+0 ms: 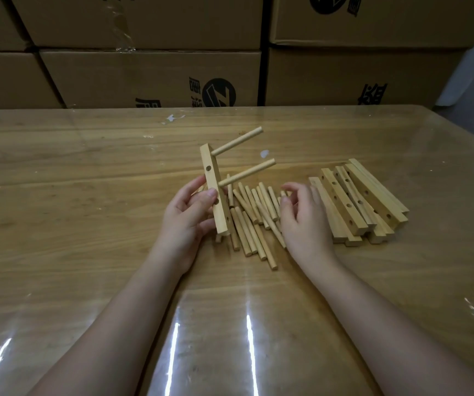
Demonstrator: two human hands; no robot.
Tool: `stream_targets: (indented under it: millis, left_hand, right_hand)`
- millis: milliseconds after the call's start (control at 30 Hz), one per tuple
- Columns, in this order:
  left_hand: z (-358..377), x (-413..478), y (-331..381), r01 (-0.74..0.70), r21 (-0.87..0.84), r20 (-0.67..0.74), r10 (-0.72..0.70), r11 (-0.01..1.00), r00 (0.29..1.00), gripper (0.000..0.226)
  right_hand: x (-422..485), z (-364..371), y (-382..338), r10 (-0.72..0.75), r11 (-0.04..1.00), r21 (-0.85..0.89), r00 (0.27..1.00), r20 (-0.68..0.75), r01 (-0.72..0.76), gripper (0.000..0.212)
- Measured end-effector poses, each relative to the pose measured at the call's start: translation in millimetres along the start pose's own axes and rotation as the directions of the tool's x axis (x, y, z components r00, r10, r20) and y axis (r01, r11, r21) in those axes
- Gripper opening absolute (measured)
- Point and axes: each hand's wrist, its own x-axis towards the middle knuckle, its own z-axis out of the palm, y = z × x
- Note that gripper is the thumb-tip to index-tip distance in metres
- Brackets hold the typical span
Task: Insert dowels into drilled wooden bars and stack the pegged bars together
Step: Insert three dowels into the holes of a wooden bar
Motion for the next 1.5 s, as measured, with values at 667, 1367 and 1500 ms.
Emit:
stream_targets:
  millis: [667, 1367, 1500]
  left_hand:
    - [7.4, -5.1, 3.9, 0.027, 0.047, -0.025, -0.026, 0.999, 0.999, 0.059]
    - [0.2, -0.9, 2.0, 0.011, -0.037, 0.016, -0.01, 0.999, 1.0, 0.063]
    - [-2.4, -0.5, 0.8, -0.006, -0.096, 0.034, 0.009, 0.995, 0.999, 0.061]
  right_hand:
    - [-7.3, 7.6, -1.5, -0.141, 0.934, -0.303, 0.976, 0.168, 0.187, 0.041]
    - [-10.6, -1.6, -13.3, -0.088, 0.941, 0.338, 0.978, 0.189, 0.019, 0.013]
    - [-11.8, -1.3, -13.5, -0.111, 0.926, 0.376, 0.972, 0.206, 0.026, 0.017]
